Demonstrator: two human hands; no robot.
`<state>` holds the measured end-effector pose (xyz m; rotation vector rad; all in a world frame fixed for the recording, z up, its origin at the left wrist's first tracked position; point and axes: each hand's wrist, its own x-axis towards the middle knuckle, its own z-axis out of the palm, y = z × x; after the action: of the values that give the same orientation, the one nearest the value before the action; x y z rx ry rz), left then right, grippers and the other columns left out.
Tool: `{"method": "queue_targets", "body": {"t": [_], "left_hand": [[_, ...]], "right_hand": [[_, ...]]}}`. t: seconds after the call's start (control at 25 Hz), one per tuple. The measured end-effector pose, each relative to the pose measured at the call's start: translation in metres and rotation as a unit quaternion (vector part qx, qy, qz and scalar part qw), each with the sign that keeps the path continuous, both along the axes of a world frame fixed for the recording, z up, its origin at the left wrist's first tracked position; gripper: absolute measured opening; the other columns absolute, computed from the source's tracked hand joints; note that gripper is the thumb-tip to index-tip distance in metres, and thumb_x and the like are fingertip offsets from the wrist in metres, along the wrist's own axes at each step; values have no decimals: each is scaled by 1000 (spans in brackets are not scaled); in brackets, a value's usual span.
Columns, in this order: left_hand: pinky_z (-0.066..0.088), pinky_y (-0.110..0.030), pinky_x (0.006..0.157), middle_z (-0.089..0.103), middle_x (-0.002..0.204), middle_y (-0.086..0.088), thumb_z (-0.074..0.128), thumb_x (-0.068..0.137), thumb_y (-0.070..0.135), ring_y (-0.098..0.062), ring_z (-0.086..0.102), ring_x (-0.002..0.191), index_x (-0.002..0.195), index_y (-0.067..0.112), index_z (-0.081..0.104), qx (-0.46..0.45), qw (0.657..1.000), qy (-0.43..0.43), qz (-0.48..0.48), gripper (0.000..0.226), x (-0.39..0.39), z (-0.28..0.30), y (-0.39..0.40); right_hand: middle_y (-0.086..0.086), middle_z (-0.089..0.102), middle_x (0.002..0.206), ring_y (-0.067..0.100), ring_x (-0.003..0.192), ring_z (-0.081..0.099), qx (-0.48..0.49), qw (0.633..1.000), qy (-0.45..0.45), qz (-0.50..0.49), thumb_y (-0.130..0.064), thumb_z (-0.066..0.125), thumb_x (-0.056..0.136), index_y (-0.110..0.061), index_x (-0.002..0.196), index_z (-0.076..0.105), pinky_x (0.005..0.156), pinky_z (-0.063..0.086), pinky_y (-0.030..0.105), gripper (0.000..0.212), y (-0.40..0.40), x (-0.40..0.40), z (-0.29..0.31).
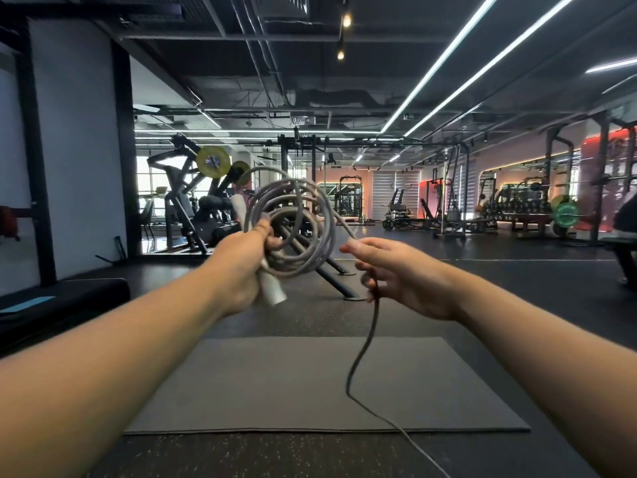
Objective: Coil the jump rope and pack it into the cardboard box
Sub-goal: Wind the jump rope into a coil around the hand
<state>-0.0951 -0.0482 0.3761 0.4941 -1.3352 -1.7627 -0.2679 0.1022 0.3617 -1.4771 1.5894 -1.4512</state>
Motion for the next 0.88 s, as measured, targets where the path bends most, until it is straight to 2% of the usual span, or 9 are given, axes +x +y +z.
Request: {"method": "queue_targets", "body": {"t": [0.16, 0.32, 0.4, 0.52, 0.6, 0.68, 0.72, 0.8, 0.88], "left_hand": [[58, -45, 89, 80, 93, -7, 41, 106, 40, -27, 73, 82, 94, 20, 56, 98, 992, 79, 0, 29, -31, 14, 34], [53, -34, 61, 68, 58, -4, 45, 103, 50, -24, 62, 64, 71, 15, 56, 160, 983, 87, -8, 49, -40, 19, 61], [48, -30, 52, 63, 40, -2, 45, 103, 49, -22, 61, 61, 74, 12, 58, 159, 984, 80, -21, 49, -38, 18, 69], [51, -33, 56, 66, 44, -5, 44, 103, 51, -23, 63, 65, 80, 9, 61, 151, 985, 69, -47, 51, -41, 11, 71], [53, -32, 61, 71, 61, -5, 46, 103, 50, -22, 66, 72, 85, 8, 65, 155, 983, 64, -72, 49, -42, 6, 67], [54, -30, 78, 70, 95, -2, 50, 98, 58, -20, 66, 92, 98, 17, 69, 124, 989, 10, -77, 45, -43, -1, 61], [50, -33, 90, 63, 107, -1, 54, 92, 64, -21, 61, 103, 104, 24, 70, 102, 992, -27, -73, 45, -41, -3, 57], [38, -53, 107, 48, 122, -1, 67, 76, 69, -30, 52, 127, 122, 30, 68, 91, 989, -81, -83, 61, -31, -6, 50], [35, -59, 107, 49, 138, -1, 82, 58, 55, -39, 48, 133, 133, 27, 63, 107, 989, -88, -43, 82, -19, -7, 44]], "right_hand": [[-2, 58, 91, 7, 67, 46, -121, 992, -44, -5, -61, 73, 75, -18, 124, 58, 62, 39, 27, 68, -30, 40, -34], [9, 75, 95, 14, 82, 69, -250, 956, -153, -12, -49, 78, 79, -11, 114, 61, 72, 59, 32, 54, -52, 65, -34], [12, 76, 91, 16, 82, 71, -291, 936, -187, -66, -40, 78, 84, -2, 109, 61, 78, 59, 35, 48, -58, 69, -30], [1, 78, 83, 10, 72, 74, -281, 909, -289, -107, -29, 83, 83, -9, 115, 62, 64, 58, 22, 43, -66, 74, -24], [5, 78, 84, 11, 70, 75, -273, 899, -324, -108, -24, 83, 82, -9, 112, 66, 60, 56, 21, 37, -69, 78, -20], [2, 74, 71, 11, 59, 69, -281, 902, -302, -127, -19, 80, 84, -21, 82, 68, 56, 52, 24, 12, -66, 77, -15], [-1, 68, 61, 9, 52, 64, -285, 911, -267, -136, -18, 77, 86, -23, 68, 63, 53, 49, 23, 24, -65, 74, -12], [-8, 54, 46, 4, 41, 51, -270, 936, -158, -162, -19, 71, 91, -19, 61, 53, 44, 41, 18, 35, -56, 66, -4], [-8, 53, 46, 0, 35, 44, -236, 958, -44, -155, -19, 65, 96, -8, 65, 59, 39, 35, 16, 34, -44, 58, 8]]}}
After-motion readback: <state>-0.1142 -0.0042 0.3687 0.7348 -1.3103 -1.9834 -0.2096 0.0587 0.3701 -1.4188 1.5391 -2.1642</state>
